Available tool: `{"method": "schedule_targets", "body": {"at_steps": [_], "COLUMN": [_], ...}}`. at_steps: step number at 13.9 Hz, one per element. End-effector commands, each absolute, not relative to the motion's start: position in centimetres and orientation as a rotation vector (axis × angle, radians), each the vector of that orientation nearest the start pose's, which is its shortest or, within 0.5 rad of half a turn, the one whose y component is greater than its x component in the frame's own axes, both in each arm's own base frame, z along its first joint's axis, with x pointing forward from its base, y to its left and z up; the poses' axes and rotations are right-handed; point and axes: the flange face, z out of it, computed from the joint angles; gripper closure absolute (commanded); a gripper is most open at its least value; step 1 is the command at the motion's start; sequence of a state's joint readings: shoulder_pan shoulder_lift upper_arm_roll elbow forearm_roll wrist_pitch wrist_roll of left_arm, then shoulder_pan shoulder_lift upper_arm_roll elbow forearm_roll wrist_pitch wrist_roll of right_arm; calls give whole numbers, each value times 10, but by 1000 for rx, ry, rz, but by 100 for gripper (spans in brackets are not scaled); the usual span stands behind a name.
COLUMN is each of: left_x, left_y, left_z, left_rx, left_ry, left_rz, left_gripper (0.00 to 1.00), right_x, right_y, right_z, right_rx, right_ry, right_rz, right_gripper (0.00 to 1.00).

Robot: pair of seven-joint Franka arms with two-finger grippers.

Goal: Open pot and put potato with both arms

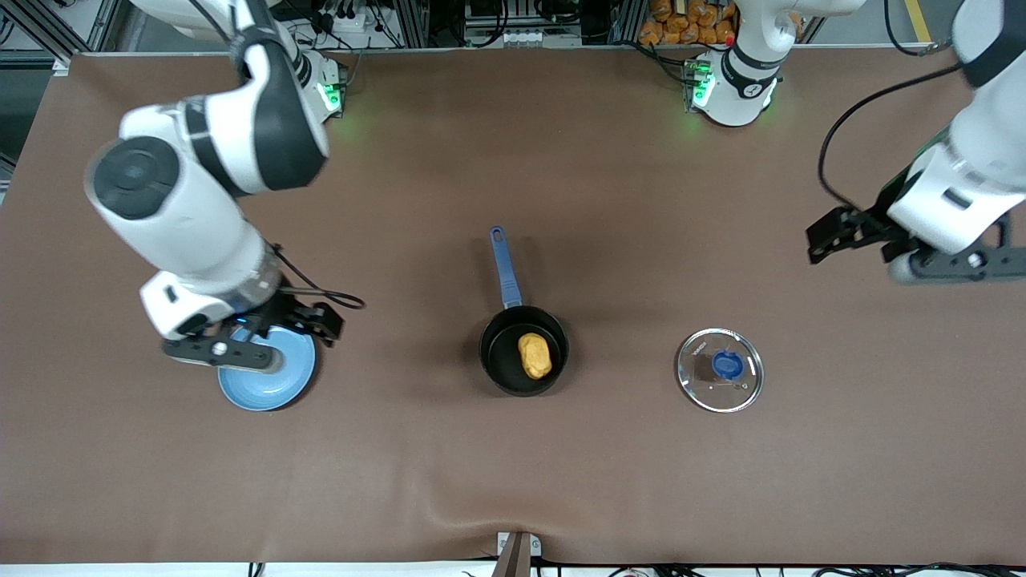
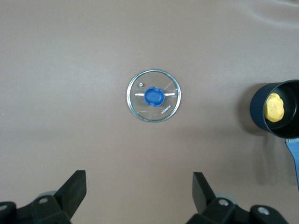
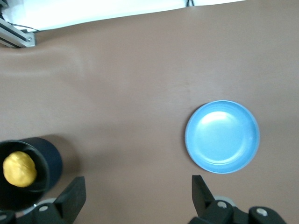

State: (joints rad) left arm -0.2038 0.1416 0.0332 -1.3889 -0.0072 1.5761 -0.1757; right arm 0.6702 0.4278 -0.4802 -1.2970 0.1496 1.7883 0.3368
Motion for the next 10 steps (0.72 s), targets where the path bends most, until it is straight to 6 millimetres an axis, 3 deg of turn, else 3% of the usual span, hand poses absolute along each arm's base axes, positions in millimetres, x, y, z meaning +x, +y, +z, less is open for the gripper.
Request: {"method": "schedule_targets", "body": {"at_steps": [1,6,10], "left_x": [579,577,567], "left_y": [-91,-81,-66], "left_z": [647,653,667], "left_rx": [-3158,-3159,-3171], "left_ry": [31,6,49], "left_rz": [-84,-99,-127], "left_gripper": [0,0,0], "right_x": [624,599,584], "right_y": [150,70,49], "right_z": [541,549,559], "right_rx": [-3119,-3066,-3095], "right_ry": [152,252,258], "right_rz": [-115,-75,-99], "right_gripper": [0,0,0]}}
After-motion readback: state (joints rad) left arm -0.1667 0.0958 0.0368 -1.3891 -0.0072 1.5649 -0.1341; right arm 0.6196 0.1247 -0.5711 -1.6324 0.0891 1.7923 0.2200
